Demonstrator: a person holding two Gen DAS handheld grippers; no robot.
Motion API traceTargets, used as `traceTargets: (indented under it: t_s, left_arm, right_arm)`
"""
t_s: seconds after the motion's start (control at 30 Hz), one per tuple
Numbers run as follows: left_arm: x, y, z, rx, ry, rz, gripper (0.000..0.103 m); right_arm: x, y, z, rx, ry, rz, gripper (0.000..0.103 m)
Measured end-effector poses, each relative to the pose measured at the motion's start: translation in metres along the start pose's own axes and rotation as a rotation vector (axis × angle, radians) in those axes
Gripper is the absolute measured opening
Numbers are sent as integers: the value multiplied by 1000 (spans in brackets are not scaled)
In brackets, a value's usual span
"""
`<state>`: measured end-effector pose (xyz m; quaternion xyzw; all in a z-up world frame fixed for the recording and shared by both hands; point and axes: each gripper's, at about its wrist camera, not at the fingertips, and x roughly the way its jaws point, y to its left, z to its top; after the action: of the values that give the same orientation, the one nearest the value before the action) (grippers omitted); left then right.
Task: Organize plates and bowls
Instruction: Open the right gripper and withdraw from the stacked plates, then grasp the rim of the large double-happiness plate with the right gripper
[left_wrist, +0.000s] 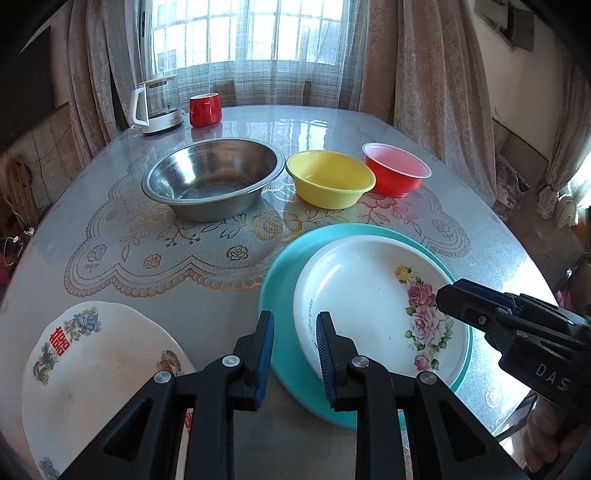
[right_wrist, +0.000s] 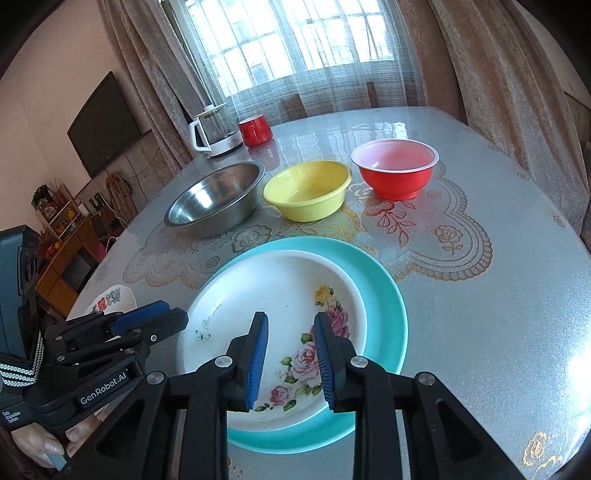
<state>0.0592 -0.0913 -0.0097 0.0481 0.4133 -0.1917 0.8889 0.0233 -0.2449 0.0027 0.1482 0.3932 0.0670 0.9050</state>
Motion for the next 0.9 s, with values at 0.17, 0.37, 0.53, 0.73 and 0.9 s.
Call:
traceTargets:
  t_s: [0.17,0.37,0.53,0.73,0.9]
  left_arm:
    - [-9,14,-2,-32,-19,9,24]
    - [-20,34,-6,-72,-39,26,24]
    - [-30,50,-10,-108,-55,42,24]
    - [-41,72,-14,-150,-74,60,24]
    - [-53,99,-19,-194,-95,92,24]
  right_arm:
    - [3,6,-2,-6,13,16,26]
    - [6,22,-1,-38,22,54,26]
    - [10,42,-1,-85,34,97,26]
    - [17,59,-3,-117,65,140,28]
    - [20,78,-4,-162,78,185,28]
